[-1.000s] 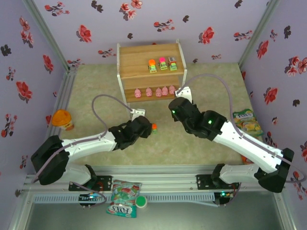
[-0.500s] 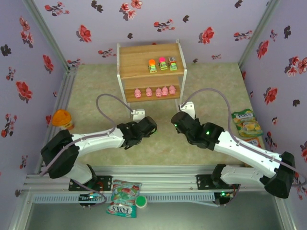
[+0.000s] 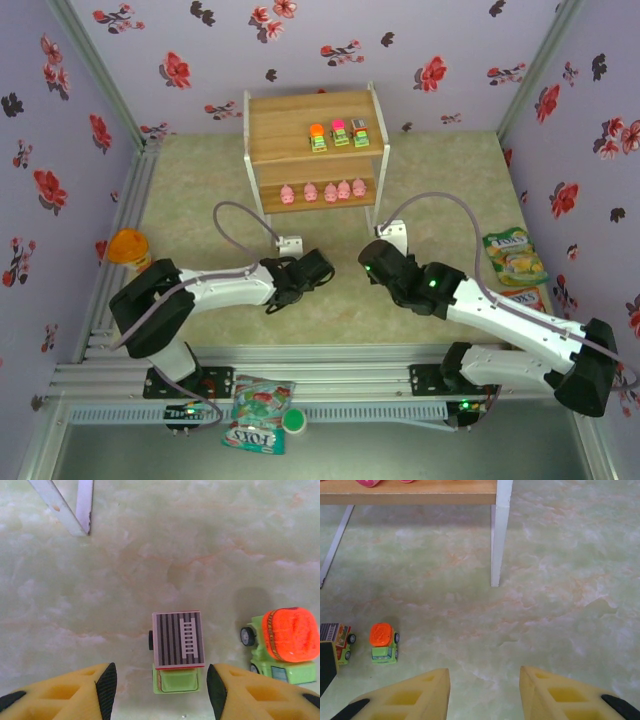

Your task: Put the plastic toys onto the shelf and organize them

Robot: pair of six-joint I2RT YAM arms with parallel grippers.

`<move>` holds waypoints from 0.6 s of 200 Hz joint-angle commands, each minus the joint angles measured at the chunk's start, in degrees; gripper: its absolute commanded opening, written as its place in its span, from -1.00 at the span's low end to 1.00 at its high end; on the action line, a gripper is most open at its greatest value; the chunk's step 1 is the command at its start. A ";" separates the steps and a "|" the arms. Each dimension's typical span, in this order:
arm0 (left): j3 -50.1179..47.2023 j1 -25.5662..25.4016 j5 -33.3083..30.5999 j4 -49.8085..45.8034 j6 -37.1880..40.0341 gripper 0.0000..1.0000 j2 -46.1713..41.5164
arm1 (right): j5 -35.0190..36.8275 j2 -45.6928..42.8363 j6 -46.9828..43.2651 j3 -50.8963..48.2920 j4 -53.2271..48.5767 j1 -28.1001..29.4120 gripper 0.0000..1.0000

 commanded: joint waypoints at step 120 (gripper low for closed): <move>3.25 -2.07 -1.52 1.31 -0.61 0.09 4.68 | -1.06 -2.50 1.75 -3.72 0.99 0.12 -0.14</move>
